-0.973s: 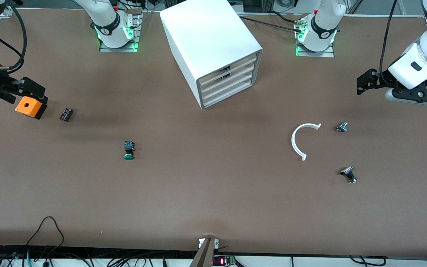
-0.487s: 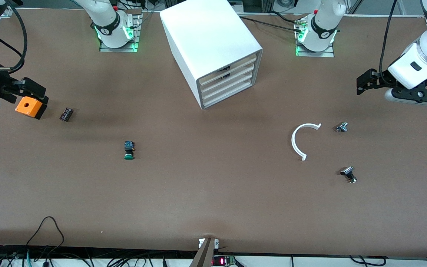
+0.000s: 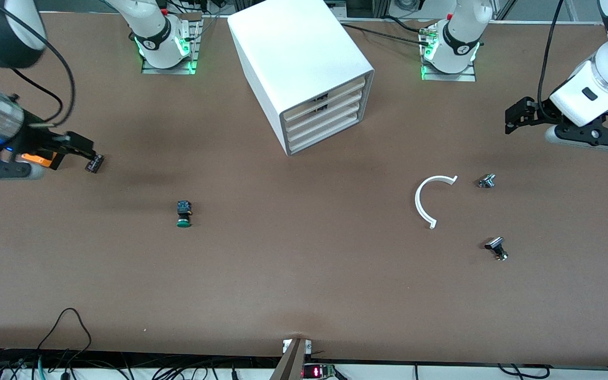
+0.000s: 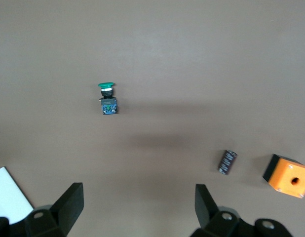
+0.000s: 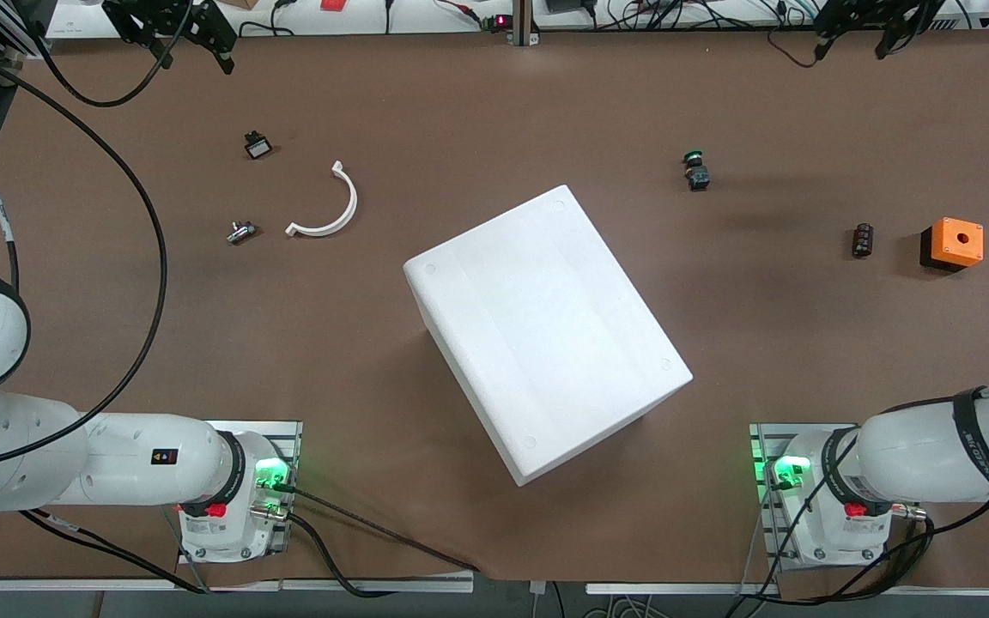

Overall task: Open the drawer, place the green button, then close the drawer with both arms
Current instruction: 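Reach the right gripper to the green button while the left gripper approaches the drawer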

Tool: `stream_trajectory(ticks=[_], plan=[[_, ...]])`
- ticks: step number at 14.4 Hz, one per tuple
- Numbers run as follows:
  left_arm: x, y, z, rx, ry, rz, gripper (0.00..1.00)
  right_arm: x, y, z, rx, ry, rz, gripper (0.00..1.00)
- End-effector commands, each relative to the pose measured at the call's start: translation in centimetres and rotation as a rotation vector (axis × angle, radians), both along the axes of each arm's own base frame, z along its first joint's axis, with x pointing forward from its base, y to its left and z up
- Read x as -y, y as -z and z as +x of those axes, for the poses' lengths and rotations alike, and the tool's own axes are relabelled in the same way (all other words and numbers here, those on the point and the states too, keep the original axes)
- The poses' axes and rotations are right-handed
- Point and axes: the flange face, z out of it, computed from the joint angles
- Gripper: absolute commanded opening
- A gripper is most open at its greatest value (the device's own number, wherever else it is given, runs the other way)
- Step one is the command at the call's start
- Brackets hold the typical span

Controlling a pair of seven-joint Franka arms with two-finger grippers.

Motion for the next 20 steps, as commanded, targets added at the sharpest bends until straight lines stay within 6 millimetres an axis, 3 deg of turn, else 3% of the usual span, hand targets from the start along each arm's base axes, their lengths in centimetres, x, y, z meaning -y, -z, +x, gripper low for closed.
stream_trajectory(ticks=[1, 2, 5, 8, 11, 14, 16, 18, 20], plan=[[2.5, -1.1, -0.4, -0.044, 0.053, -0.02, 1.0, -4.8, 4.7, 0.6, -0.021, -0.059, 0.001, 1.0], [2.9, -0.5, -0.3, -0.068, 0.06, -0.023, 1.0, -6.2, 6.4, 0.9, -0.018, -0.073, 0.003, 1.0], [4.1, 1.1, 0.2, -0.117, 0.06, -0.122, 1.0, -7.6, 11.8, 2.0, 0.03, -0.09, 0.013, 1.0], [5.5, 5.2, 1.5, -0.227, 0.05, -0.255, 1.0, -8.0, 17.1, 1.7, 0.093, -0.109, 0.023, 1.0], [8.4, 12.2, 2.2, -0.416, 0.108, -0.44, 1.0, -7.9, 22.1, 1.6, 0.138, -0.156, 0.03, 1.0], [11.3, 17.7, 2.7, -0.517, 0.124, -0.537, 1.0, -7.8, 26.7, 0.9, 0.181, -0.256, 0.037, 1.0], [13.2, 22.4, 1.8, -0.457, 0.215, -0.581, 1.0, -7.7, 30.1, -0.1, 0.219, -0.256, 0.041, 1.0], [14.5, 27.4, -0.3, -0.366, 0.306, -0.649, 0.99, -8.2, 33.0, -1.0, 0.248, -0.265, 0.045, 1.0], [16.1, 31.5, -3.9, -0.342, 0.247, -0.807, 0.99, -8.4, 34.7, -1.3, 0.248, -0.253, 0.049, 0.98]])
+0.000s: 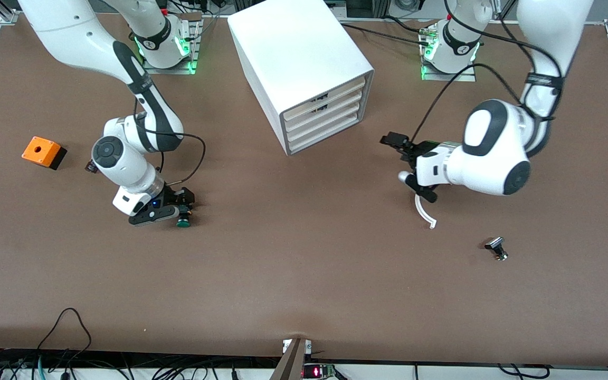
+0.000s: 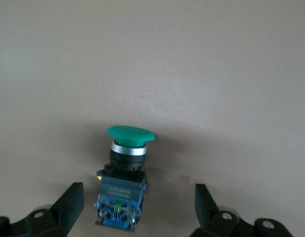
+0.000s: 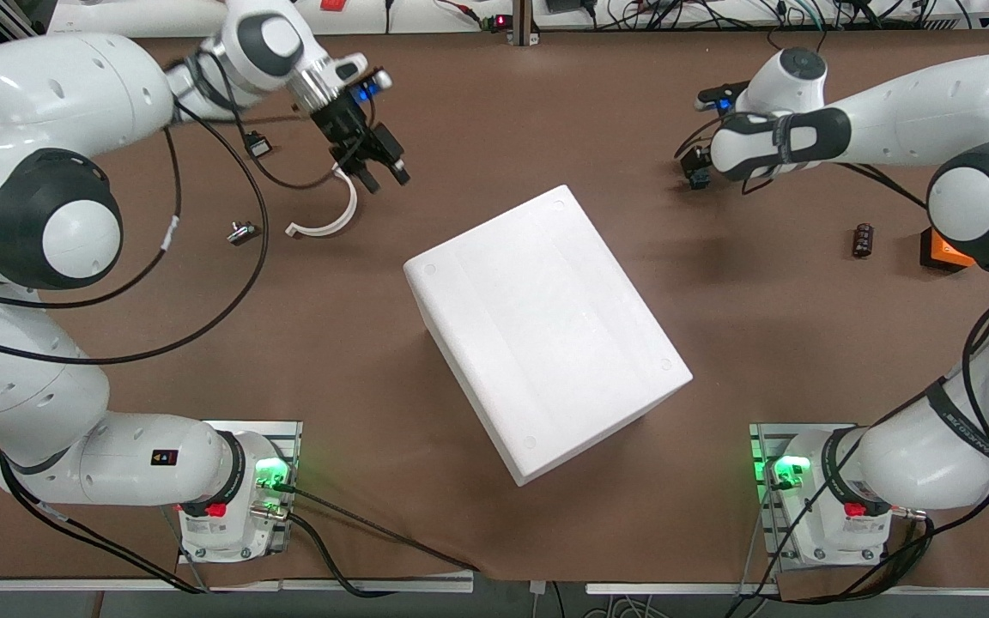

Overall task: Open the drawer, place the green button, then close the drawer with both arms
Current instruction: 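Grasp the green button with the right gripper while the left gripper pulls the drawer open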

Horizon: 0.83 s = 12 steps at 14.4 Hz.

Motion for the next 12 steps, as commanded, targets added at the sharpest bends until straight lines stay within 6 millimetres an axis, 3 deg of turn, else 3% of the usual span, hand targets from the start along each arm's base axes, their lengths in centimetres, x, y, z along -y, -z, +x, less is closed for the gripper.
stream_trajectory(ticks=[1, 3, 7, 8, 9, 12], plan=[[1.3, 4.3, -5.5, 0.013, -0.088, -0.173, 0.99, -0.7, 0.9, -0.4, 0.011, -0.013, 0.002, 0.89], [1.6, 7.3, -8.1, 0.047, -0.115, -0.258, 0.98, -0.9, 0.6, -0.3, 0.013, -0.019, 0.002, 0.58], [5.1, 10.2, -12.7, 0.034, -0.167, -0.316, 0.88, -0.9, 0.3, -0.3, 0.016, -0.016, 0.003, 0.06], [6.3, 10.8, -13.5, 0.029, -0.166, -0.318, 0.85, -0.9, 0.1, -0.1, 0.016, 0.002, 0.006, 0.0], [6.5, 11.3, -13.7, 0.027, -0.183, -0.32, 0.85, -1.1, -0.2, -0.1, 0.008, 0.021, 0.009, 0.0], [6.5, 12.4, -14.1, 0.031, -0.164, -0.335, 0.79, -4.0, -3.0, 1.4, -0.096, 0.107, 0.02, 0.0]])
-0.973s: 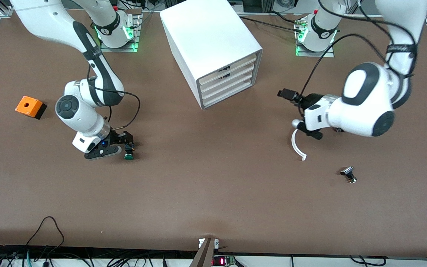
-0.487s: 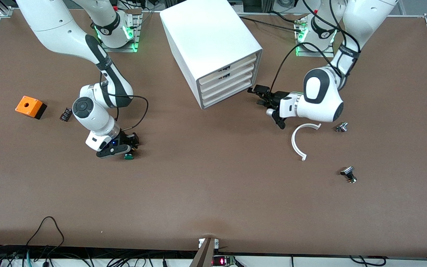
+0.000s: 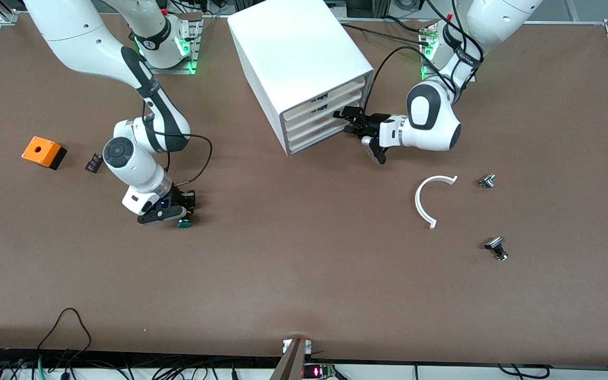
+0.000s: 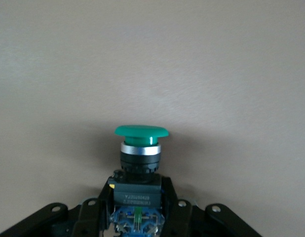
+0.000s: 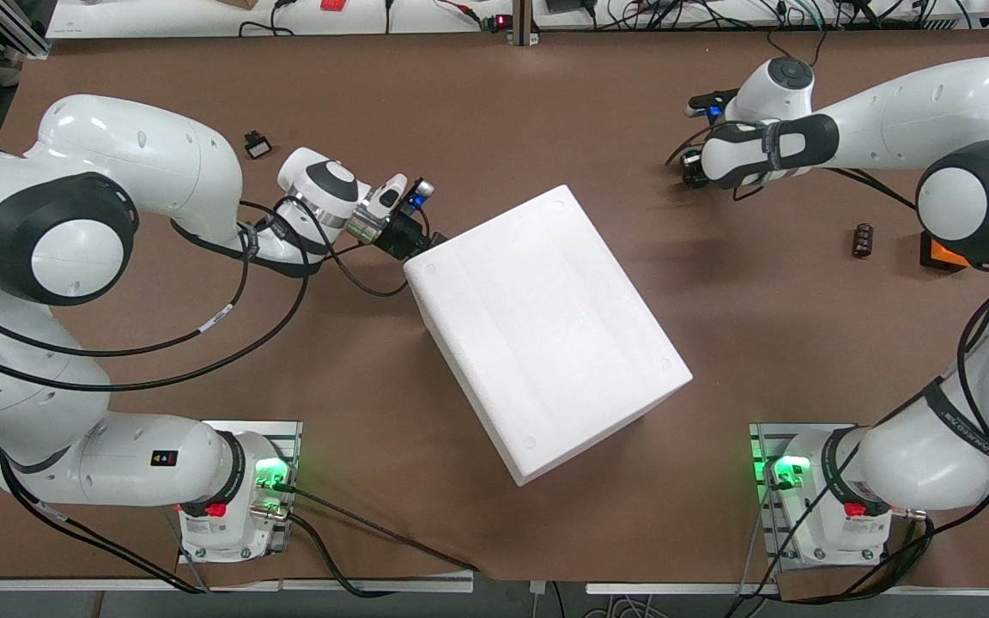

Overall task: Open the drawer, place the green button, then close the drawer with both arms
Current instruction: 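Grasp the green button with the right gripper while the left gripper pulls the drawer open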

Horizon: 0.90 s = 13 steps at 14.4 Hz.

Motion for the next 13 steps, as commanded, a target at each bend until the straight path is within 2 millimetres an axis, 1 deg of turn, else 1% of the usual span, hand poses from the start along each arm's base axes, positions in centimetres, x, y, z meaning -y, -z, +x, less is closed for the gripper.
stream_trajectory(ticks=[1, 2, 4, 5, 6, 7, 9, 10, 11, 13], plan=[[-0.1, 1.9, -0.7, 0.013, 0.012, -0.045, 0.71, -3.2, -4.4, 2.1, -0.111, 0.119, 0.002, 0.0], [0.0, 2.8, -1.1, 0.005, 0.018, -0.057, 0.68, -4.4, -6.2, 2.9, -0.146, 0.155, -0.005, 0.0], [0.2, 3.3, -1.4, 0.012, 0.021, -0.074, 0.61, -6.2, -9.7, 4.4, -0.197, 0.255, -0.022, 0.0], [0.2, 3.4, -1.5, 0.011, 0.022, -0.074, 0.45, -7.0, -10.9, 4.8, -0.218, 0.315, -0.03, 0.0], [0.3, 3.3, -1.6, 0.014, 0.028, -0.079, 0.17, -8.0, -11.7, 5.1, -0.227, 0.375, -0.033, 0.0], [0.5, 3.4, -1.6, 0.014, 0.032, -0.081, 0.0, -9.1, -12.4, 5.2, -0.233, 0.441, -0.037, 0.0], [0.4, 3.3, -1.5, 0.017, 0.029, -0.082, 0.0, -11.9, -12.8, 5.0, -0.243, 0.585, -0.041, 0.0], [0.4, 3.2, -1.3, 0.021, 0.03, -0.084, 0.0, -13.6, -12.5, 4.4, -0.246, 0.667, -0.055, 0.0], [0.3, 3.1, -1.0, 0.023, 0.024, -0.084, 0.0, -15.4, -12.6, 4.4, -0.241, 0.73, -0.05, 0.0], [0.0, 2.7, 0.0, 0.033, 0.008, -0.086, 0.0, -18.1, -13.1, 4.6, -0.23, 0.842, -0.025, 0.0]])
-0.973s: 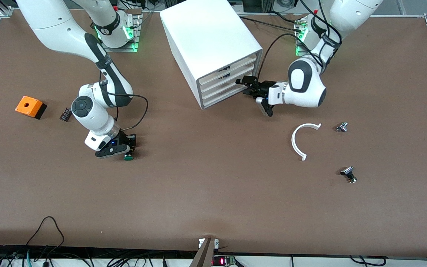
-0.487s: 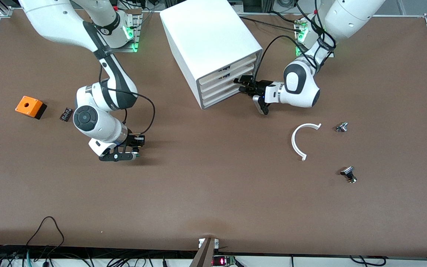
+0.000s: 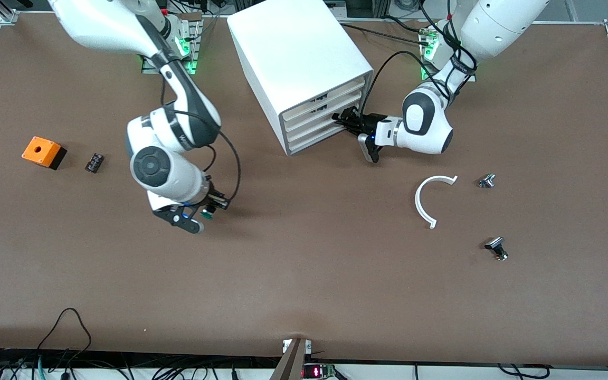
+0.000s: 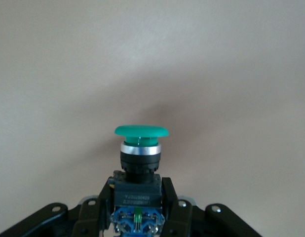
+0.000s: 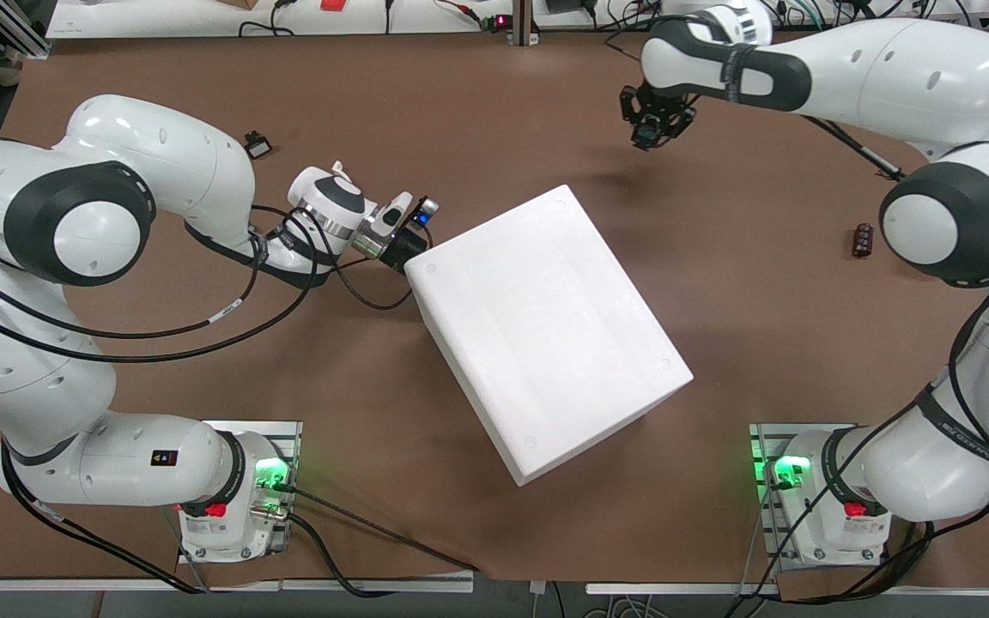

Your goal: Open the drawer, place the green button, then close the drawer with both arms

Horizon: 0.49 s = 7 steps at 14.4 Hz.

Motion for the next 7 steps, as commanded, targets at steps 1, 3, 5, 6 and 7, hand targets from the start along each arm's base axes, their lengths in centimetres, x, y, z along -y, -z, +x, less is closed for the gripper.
stream_trajectory(ticks=[1, 3, 5, 6, 7], plan=[[-0.9, -0.4, 1.9, 0.02, -0.057, 0.001, 0.0, -3.6, -0.6, 1.0, 0.014, 0.161, -0.005, 0.0], [-2.0, -0.9, 3.7, 0.043, -0.084, -0.002, 0.0, -6.0, -1.1, 1.2, 0.031, 0.239, 0.006, 0.0], [-3.0, -1.5, 5.8, 0.08, -0.093, -0.005, 0.0, -8.3, -1.7, 1.1, 0.051, 0.298, 0.023, 0.0], [-3.4, -1.8, 6.8, 0.094, -0.094, -0.003, 0.0, -9.2, -2.1, 1.2, 0.064, 0.326, 0.035, 0.0], [-4.4, -1.6, 8.0, 0.105, -0.101, 0.007, 0.0, -10.1, -2.6, 1.2, 0.074, 0.35, 0.046, 0.0]])
